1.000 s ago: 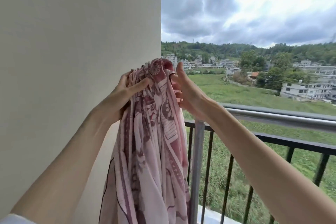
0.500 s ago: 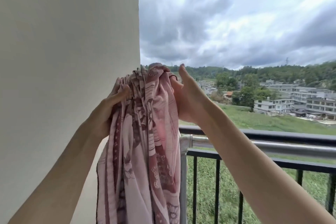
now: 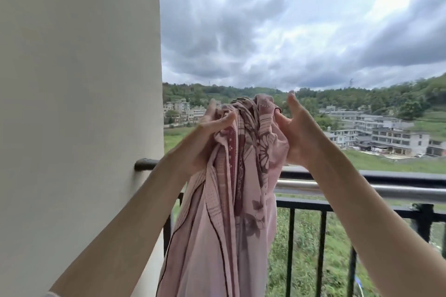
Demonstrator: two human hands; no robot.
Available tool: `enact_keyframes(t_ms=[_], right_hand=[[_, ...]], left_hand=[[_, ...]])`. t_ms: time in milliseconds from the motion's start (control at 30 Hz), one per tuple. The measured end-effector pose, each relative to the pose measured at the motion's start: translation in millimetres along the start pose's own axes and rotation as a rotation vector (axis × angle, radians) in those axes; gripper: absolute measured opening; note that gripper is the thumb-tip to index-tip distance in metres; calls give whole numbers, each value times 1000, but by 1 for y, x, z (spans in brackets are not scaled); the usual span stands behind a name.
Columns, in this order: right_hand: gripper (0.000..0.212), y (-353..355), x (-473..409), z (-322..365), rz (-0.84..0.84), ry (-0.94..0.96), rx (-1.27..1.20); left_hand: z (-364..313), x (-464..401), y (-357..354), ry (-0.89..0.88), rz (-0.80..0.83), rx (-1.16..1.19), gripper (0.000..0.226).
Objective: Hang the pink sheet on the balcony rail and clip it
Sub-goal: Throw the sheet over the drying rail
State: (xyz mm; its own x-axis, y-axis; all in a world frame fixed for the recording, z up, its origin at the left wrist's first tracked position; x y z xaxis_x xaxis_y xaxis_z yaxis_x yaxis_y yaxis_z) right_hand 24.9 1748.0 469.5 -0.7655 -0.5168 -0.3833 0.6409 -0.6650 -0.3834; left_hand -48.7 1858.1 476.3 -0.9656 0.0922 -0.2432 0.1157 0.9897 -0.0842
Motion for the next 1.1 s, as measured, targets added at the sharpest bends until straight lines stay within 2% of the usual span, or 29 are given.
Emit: enact_keyframes(t_ms=[67,133,267,300,400,567,667,733,833,900,1000,1033,1100], right_hand=[[61,18,8,20,-52,52,53],[62,35,17,26,-62,42,108],[43,62,40,0,-53,-108,313],[36,66,46,-7,-54,-141,348],[31,71,50,-14,-72,-143,328],[26,79,45,6,-168,15,361],[25,88,42,35,-220,160,281],[20,84,49,49,-184,209,280],[20,90,77,40,-156,217,548],[17,99,103,24,-179,271,602],[18,118,137,3,-262,389,485],[26,122,142,-4,-261,392,494],[56,128,143,-20,-221,325,524]], left_hand=[[3,-13,-20,-16,33,-39,112],[10,-22,-39,18,-3,-195,100],[38,-29,-47,15,-101,-1018,77],[49,-30,-42,48,-93,-1112,76],[68,-30,-24,127,-117,-1079,83],[50,-24,-46,-90,-174,-703,78],[36,-29,-59,-165,-225,-567,78],[32,-34,-69,-199,-234,-612,71],[53,-34,-83,-166,-195,-998,53],[74,-22,-82,-153,-229,-1131,47],[89,-5,-77,-287,-369,-1088,40],[89,1,-78,-336,-408,-1054,39],[90,10,-82,-398,-466,-948,40]])
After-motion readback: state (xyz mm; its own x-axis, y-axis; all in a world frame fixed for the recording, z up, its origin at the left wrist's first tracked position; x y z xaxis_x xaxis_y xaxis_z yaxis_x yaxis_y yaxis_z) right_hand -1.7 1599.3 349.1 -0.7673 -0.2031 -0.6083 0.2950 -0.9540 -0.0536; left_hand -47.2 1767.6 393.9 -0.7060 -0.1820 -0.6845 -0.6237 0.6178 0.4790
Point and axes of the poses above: each hand's wrist, its own x-axis away from the middle knuckle, its own y-axis out of the back of the hand, z = x × y, the point moved 7 cm from there along -x, towards the middle knuckle, and after that the axes turned 12 degrees about y, right-handed, at the moved point
